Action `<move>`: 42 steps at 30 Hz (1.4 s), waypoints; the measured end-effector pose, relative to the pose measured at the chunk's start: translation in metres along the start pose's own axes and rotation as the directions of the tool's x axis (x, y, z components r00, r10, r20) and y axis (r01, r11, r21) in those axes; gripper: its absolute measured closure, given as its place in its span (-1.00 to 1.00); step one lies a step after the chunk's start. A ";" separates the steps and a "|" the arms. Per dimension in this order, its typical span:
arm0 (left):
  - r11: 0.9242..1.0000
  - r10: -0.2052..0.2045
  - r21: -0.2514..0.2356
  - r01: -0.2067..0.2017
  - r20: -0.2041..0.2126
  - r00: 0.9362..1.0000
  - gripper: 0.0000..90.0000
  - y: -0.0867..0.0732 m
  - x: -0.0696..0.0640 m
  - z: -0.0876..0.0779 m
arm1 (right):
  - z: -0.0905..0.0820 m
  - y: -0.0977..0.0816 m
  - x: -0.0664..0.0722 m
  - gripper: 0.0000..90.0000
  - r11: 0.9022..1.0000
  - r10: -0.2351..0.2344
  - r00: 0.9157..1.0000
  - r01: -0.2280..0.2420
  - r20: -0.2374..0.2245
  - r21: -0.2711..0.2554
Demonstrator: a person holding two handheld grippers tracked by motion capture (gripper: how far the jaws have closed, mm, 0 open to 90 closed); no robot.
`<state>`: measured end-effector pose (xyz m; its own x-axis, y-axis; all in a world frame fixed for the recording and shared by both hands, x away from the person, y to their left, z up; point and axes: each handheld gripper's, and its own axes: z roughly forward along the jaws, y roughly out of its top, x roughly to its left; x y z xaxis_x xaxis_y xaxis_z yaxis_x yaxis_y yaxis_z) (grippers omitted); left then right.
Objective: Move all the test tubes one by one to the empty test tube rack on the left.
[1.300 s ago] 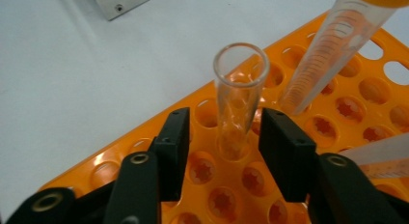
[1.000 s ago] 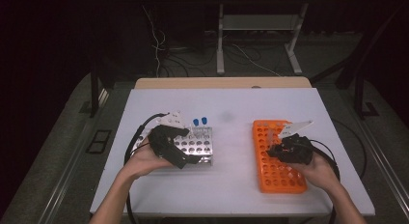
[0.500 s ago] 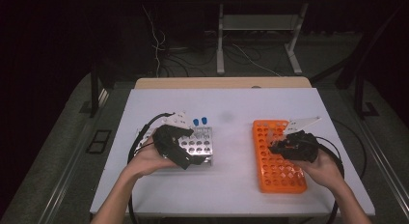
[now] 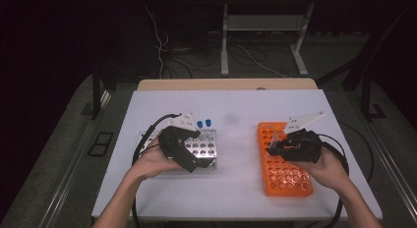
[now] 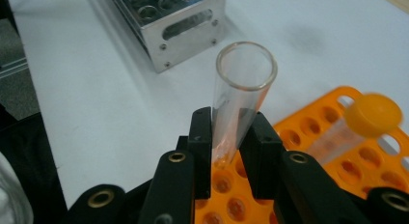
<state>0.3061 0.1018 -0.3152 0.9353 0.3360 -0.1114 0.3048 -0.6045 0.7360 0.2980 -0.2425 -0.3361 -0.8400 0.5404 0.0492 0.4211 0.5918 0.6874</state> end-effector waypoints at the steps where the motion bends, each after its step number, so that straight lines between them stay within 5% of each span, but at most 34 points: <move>1: 1.000 0.001 -0.001 -0.001 0.000 1.000 -1.00 0.000 0.000 0.000 | 0.000 0.002 0.002 0.66 1.000 -0.002 1.000 0.002 -0.007 0.001; 26: 0.997 0.070 0.012 -0.070 0.048 0.996 -1.00 0.030 -0.012 0.009 | 0.030 0.042 0.040 0.66 0.993 -0.110 0.984 0.114 -0.141 0.021; 42: 0.987 0.144 0.047 -0.153 0.145 0.979 -0.55 0.051 -0.025 0.023 | 0.047 0.055 0.062 0.66 0.985 -0.163 0.965 0.172 -0.204 0.028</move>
<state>0.3024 0.0459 -0.2903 0.9856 0.1371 -0.0993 0.1666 -0.6818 0.7123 0.2855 -0.1487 -0.3288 -0.9492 0.3035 0.0835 0.2799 0.6926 0.6648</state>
